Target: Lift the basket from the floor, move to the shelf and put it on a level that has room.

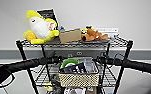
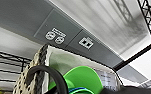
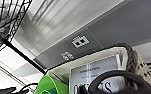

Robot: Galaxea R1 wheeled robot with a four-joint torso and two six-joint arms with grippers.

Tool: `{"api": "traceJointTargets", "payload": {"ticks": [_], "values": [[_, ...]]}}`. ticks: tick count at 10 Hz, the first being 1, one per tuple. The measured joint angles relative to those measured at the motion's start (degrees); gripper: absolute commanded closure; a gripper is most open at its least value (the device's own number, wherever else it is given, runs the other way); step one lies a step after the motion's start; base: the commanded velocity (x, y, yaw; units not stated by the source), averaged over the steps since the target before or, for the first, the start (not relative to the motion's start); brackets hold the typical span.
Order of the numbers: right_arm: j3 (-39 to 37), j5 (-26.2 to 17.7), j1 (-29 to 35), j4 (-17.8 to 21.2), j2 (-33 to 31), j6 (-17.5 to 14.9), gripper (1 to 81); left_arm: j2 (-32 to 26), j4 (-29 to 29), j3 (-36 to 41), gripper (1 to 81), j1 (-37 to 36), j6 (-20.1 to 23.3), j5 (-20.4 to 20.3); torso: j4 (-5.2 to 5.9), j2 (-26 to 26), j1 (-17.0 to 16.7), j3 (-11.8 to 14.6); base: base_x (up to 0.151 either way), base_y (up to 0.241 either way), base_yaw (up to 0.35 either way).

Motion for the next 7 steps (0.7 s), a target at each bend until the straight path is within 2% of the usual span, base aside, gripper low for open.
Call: {"api": "traceJointTargets", "payload": {"ticks": [1,2,7], "values": [[0.38,0.00,0.00,0.00,-0.39,0.02,81.1,-0.41,0.00,0.20,1.0,0.00,-0.02,0.00,0.00,0.00,0.00,0.00,0.000,0.000,0.000],[0.77,0.59,-0.02,-0.20,-0.48,-0.26,1.0,-1.05,0.00,0.96,1.0,0.00,0.02,0.00,0.00,0.00,0.00,0.00,0.000,0.000,0.000],[2.15,1.50,0.00,-0.41,-0.83,-0.45,1.0,-4.19,0.00,4.13,1.0,0.16,0.26,0.09,0.00,0.00,0.00,0.00,0.000,0.000,0.000]]}}
